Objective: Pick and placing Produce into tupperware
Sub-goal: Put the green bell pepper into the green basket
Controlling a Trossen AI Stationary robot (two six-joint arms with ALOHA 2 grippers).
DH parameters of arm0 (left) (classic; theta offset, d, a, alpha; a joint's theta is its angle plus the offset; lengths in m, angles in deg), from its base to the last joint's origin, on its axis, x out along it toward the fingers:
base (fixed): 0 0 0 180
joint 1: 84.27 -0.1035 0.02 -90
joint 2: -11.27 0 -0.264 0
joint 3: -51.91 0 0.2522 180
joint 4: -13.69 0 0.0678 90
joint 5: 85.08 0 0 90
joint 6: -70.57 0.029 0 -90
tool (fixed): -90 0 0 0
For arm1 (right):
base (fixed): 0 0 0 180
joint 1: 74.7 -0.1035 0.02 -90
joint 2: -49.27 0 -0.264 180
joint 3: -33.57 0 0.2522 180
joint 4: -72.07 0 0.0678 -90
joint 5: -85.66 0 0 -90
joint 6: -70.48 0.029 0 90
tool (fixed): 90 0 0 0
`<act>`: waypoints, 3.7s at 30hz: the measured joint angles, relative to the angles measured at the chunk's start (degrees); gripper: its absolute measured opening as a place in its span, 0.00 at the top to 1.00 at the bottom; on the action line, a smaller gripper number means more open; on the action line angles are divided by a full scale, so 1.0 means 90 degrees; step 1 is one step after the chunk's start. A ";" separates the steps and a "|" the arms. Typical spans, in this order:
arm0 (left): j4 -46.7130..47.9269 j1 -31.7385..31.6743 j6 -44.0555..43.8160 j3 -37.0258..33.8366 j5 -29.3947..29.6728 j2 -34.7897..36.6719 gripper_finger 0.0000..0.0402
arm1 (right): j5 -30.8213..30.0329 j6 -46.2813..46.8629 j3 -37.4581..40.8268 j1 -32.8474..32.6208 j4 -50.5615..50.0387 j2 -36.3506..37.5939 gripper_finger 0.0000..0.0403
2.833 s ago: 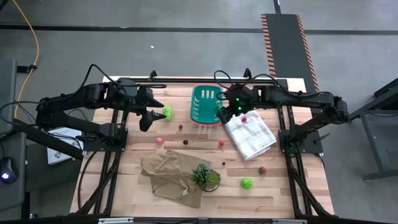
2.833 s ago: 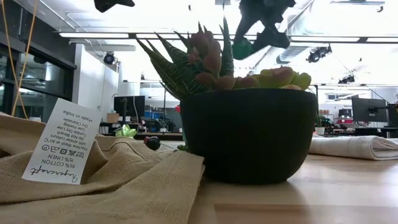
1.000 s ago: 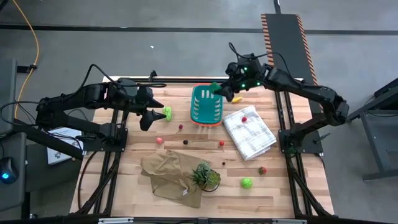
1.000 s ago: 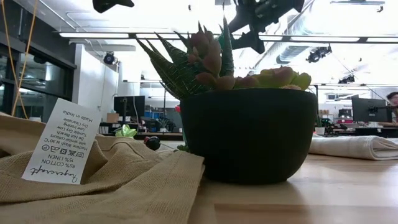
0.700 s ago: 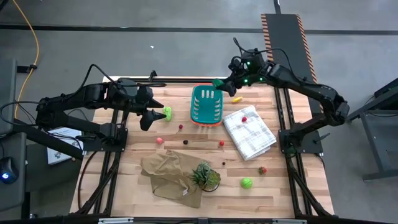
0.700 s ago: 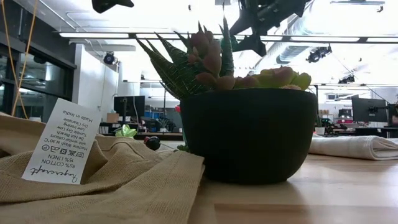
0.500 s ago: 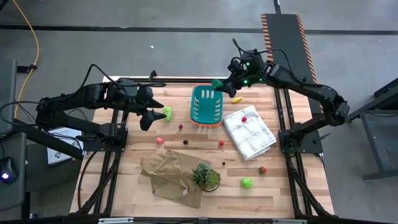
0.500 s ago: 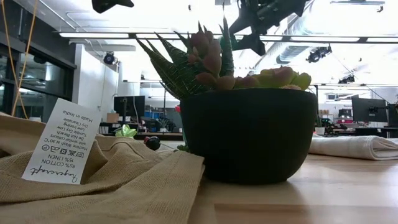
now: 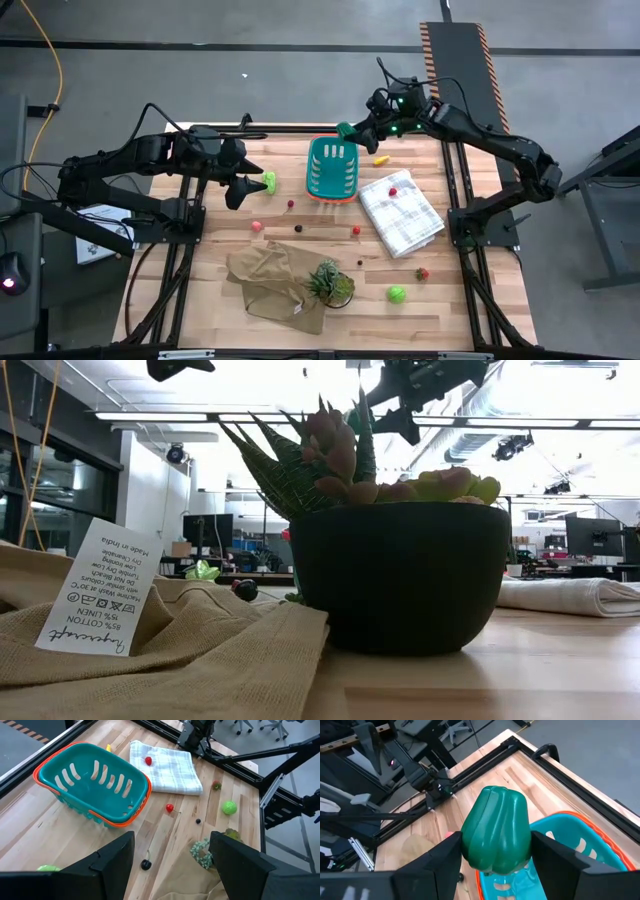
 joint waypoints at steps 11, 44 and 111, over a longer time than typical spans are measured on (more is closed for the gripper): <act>0.0001 -0.0002 -0.0002 0.0000 0.0002 -0.0002 0.38 | 0.0001 0.0016 0.0000 0.0000 0.0297 -0.0351 0.48; 0.0015 0.0000 -0.0007 0.0000 0.0002 -0.0002 0.38 | 0.0284 0.0118 0.0002 0.0000 0.0674 -0.2070 0.48; 0.0022 0.0000 -0.0005 0.0000 0.0164 -0.0005 0.38 | -0.1821 -0.3214 -0.3401 -0.0752 -0.3632 -0.4138 0.48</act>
